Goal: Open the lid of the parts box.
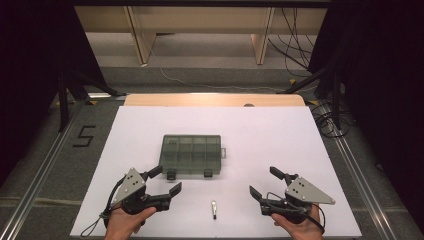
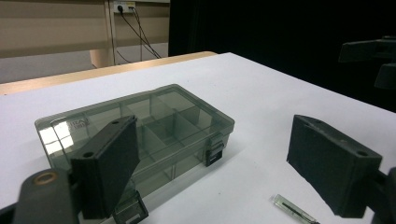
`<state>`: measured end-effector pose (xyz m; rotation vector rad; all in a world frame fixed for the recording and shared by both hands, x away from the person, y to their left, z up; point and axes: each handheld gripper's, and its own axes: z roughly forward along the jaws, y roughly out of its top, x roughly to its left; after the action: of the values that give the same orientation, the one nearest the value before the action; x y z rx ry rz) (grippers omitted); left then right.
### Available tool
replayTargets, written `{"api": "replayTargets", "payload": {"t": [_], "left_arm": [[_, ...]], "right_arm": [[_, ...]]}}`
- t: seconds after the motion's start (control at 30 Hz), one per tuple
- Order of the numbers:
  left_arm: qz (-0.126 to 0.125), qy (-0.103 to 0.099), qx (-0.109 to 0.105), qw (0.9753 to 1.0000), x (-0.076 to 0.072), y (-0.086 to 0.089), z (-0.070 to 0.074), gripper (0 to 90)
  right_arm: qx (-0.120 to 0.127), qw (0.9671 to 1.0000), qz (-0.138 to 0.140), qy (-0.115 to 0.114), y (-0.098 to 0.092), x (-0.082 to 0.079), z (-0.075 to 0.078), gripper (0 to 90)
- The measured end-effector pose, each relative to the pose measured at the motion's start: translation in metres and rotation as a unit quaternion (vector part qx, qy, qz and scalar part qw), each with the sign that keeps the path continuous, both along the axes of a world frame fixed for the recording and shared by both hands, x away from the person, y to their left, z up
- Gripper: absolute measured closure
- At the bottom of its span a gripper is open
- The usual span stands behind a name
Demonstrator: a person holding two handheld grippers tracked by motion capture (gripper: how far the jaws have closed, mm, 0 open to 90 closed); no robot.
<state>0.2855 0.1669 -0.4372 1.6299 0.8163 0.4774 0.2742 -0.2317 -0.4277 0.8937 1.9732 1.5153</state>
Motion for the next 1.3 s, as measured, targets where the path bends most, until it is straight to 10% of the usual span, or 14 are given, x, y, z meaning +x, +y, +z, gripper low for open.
{"api": "replayTargets", "payload": {"t": [0.4,0.73,1.3], "left_arm": [[0.006,0.002,-0.003,1.0,0.012,0.01,0.003,20.4],[0.023,0.002,0.018,0.9996,0.029,0.022,0.005,26.4],[0.054,0.019,0.061,0.9965,0.06,0.05,-0.003,77.5]], "right_arm": [[-0.041,0.9983,0.024,-0.035,0.007,0.018,0.009,16.8],[-0.047,0.9973,0.052,-0.02,0.016,0.048,0.011,23.2],[-0.082,0.9916,0.1,0.007,0.03,0.089,0.002,59.3]]}}
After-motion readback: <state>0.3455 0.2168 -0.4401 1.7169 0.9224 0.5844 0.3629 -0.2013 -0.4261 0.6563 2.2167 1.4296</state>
